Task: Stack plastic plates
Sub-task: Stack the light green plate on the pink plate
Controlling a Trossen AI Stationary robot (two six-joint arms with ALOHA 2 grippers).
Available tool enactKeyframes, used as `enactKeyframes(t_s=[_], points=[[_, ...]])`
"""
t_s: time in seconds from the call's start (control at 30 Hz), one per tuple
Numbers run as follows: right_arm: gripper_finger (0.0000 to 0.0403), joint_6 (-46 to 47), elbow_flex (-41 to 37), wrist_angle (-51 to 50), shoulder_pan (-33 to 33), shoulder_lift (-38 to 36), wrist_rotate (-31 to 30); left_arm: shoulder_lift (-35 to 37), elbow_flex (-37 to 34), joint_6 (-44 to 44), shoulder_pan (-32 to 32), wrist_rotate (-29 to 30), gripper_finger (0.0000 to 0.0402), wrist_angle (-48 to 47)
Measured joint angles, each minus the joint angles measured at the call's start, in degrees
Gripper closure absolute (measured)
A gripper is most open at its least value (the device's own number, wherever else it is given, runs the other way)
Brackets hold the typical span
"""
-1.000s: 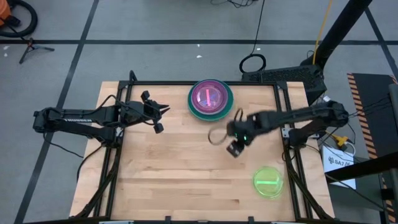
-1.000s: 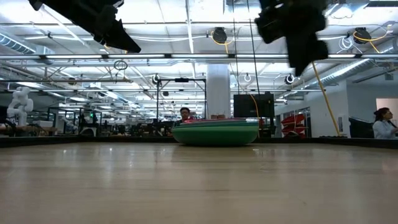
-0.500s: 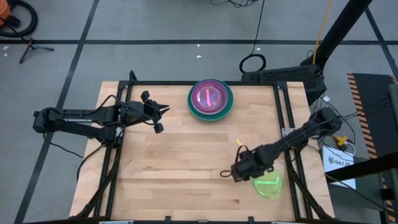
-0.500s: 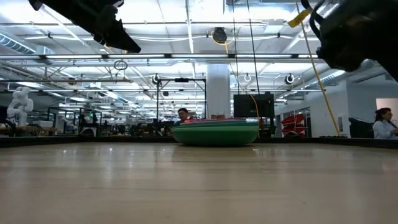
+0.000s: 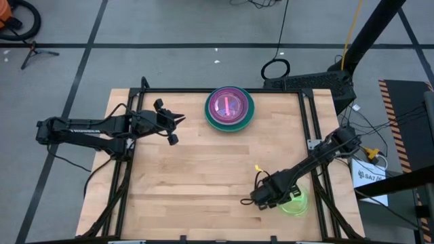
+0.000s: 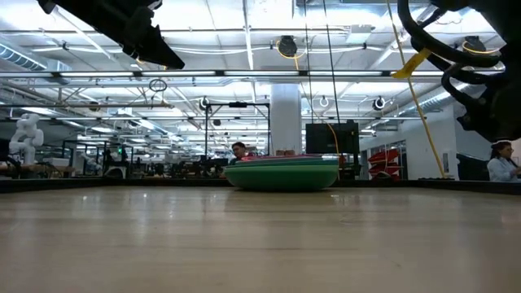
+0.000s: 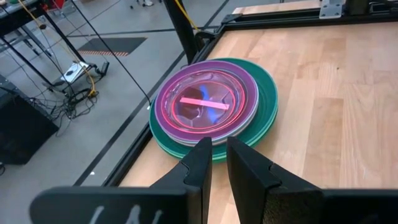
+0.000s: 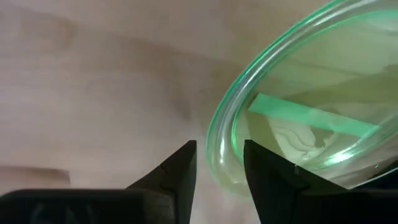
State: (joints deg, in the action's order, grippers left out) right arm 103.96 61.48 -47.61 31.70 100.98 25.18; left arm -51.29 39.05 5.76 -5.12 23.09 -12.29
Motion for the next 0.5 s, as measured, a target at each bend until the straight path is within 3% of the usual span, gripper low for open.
enactKeyframes(t_s=[0.3, 0.5], points=[[0.0318, -1.1, 0.0, -2.4, 0.0, 0.0, -7.1, 0.0, 0.0, 0.0, 0.0, 0.0, 0.0344, 0.0], [0.0365, -1.7, -1.1, -1.5, 0.0, 0.1, -7.2, 0.0, 0.0, 0.0, 0.0, 0.0, 0.0344, 0.0]])
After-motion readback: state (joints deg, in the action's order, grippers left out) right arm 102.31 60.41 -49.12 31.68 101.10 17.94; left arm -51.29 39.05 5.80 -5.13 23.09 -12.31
